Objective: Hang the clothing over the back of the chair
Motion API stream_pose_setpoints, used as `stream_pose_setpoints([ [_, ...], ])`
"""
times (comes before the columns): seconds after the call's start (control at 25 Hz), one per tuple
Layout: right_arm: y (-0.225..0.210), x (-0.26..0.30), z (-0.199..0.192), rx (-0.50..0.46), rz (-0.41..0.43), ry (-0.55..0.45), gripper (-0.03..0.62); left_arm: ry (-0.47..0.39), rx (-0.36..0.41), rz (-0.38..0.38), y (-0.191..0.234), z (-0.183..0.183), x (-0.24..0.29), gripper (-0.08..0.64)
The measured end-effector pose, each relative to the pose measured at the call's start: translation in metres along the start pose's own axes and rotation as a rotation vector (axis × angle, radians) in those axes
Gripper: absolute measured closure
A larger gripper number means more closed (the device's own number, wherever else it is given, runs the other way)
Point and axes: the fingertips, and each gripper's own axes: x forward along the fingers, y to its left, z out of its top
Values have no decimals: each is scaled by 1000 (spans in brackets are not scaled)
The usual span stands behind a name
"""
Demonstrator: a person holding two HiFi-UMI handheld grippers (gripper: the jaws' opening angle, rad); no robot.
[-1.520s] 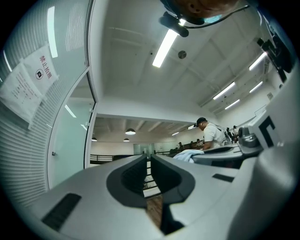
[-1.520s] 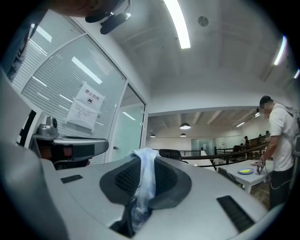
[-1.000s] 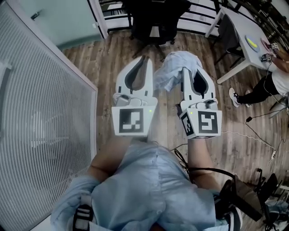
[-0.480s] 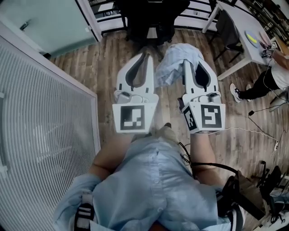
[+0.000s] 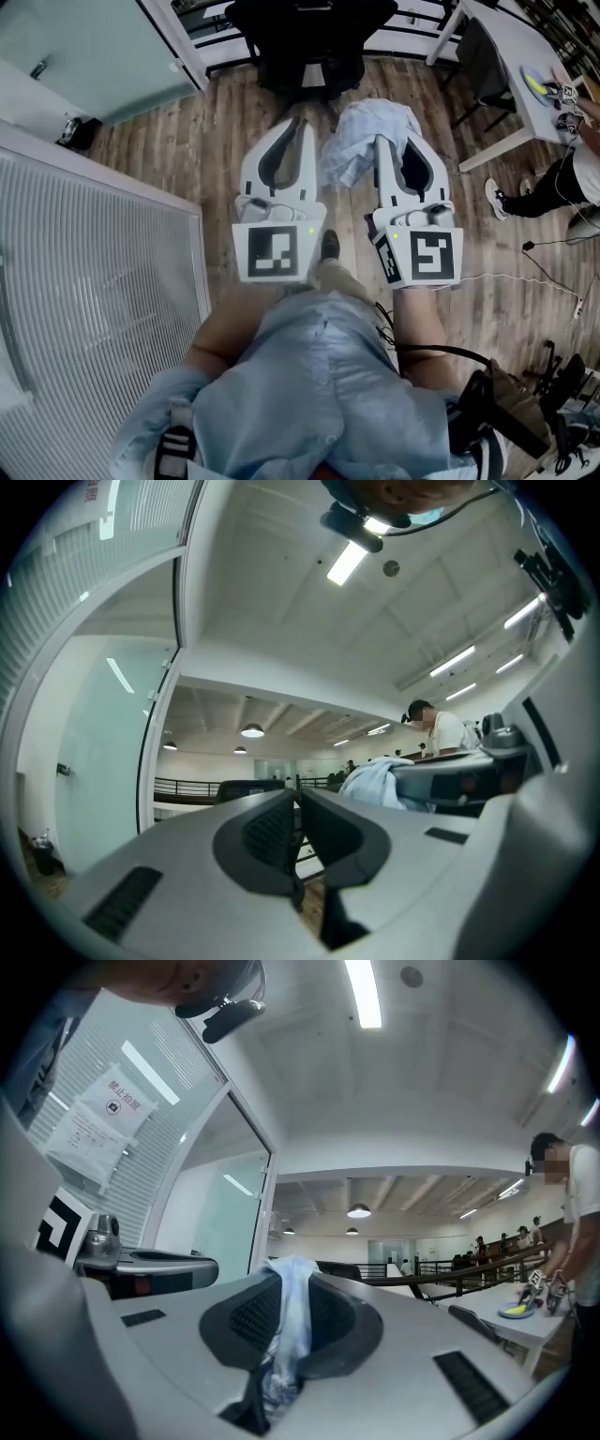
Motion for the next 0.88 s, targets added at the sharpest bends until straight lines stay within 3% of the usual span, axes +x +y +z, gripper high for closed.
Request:
stream_pose_setpoints([
  [0.52, -84, 109, -5, 21, 45, -22, 541, 9, 28, 34, 9, 0, 143, 531],
  [0.88, -123, 163, 12, 8, 69, -78, 540, -54, 81, 66, 17, 22, 200, 531],
])
